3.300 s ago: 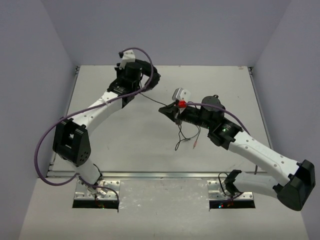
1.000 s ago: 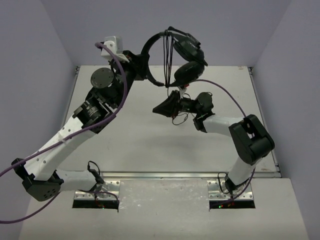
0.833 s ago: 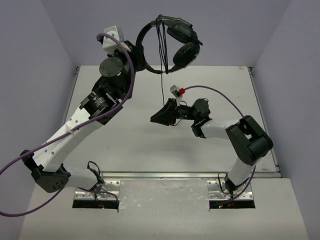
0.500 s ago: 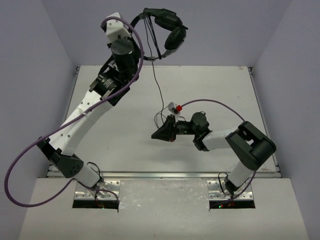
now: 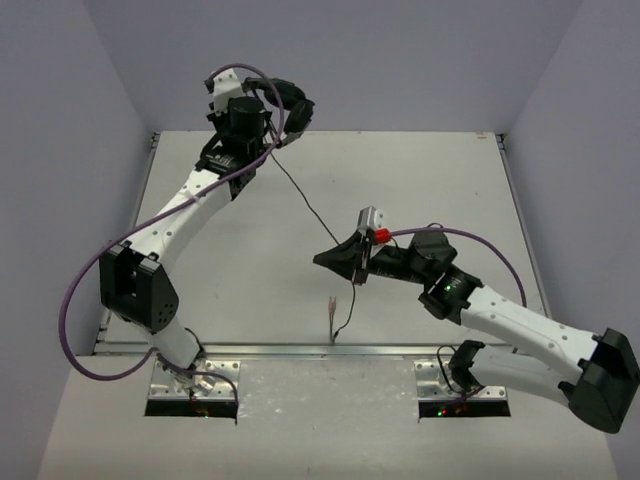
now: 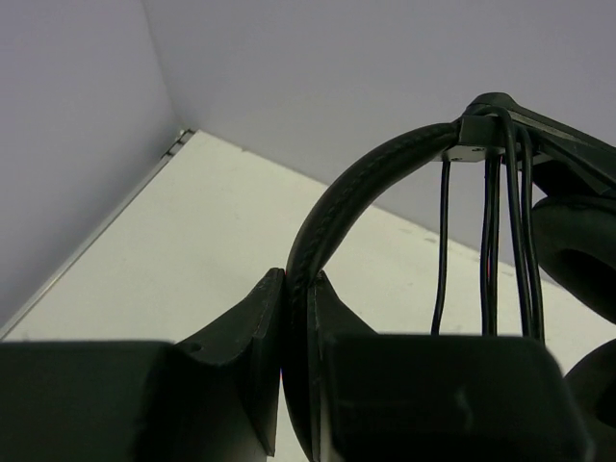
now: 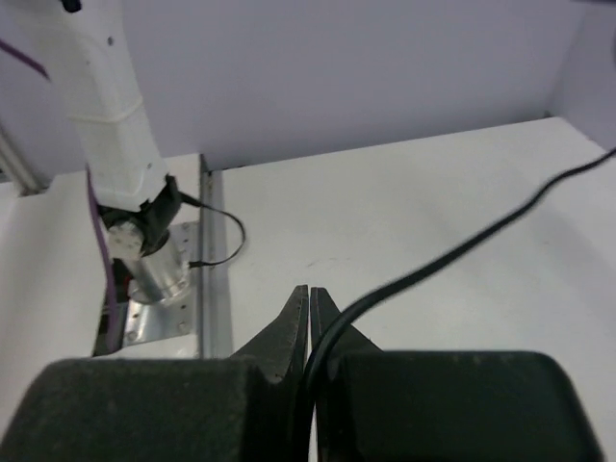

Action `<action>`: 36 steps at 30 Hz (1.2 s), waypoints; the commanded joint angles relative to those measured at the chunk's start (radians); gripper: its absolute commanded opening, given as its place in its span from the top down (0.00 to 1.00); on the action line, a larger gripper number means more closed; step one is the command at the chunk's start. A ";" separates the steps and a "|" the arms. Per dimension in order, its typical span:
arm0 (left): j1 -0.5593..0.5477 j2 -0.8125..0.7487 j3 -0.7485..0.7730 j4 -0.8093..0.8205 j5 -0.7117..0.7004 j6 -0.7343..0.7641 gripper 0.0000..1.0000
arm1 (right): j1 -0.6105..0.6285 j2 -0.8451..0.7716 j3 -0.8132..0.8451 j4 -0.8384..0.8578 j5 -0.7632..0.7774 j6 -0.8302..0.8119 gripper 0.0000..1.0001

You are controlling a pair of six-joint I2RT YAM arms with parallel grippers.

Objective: Wrap the headphones

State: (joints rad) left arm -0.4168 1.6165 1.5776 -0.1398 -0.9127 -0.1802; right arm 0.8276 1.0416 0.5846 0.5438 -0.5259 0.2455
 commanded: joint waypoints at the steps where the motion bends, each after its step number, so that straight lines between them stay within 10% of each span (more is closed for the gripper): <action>1: 0.108 0.022 -0.037 0.057 0.082 -0.107 1.00 | 0.007 -0.074 0.092 -0.296 0.170 -0.181 0.99; 10: 0.209 0.097 -0.115 0.034 0.355 -0.208 1.00 | 0.008 -0.038 0.369 -0.591 0.259 -0.390 0.99; 25: 0.377 0.174 -0.002 -0.115 0.629 -0.387 1.00 | 0.044 -0.086 0.345 -0.666 0.188 -0.445 0.99; 36: 0.165 0.071 -0.239 0.049 0.401 -0.131 1.00 | 0.048 -0.013 0.607 -0.758 0.259 -0.500 0.99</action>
State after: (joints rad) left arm -0.1894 1.7615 1.4010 -0.2337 -0.4904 -0.3882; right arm 0.8692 1.0084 1.0809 -0.2142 -0.3199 -0.2020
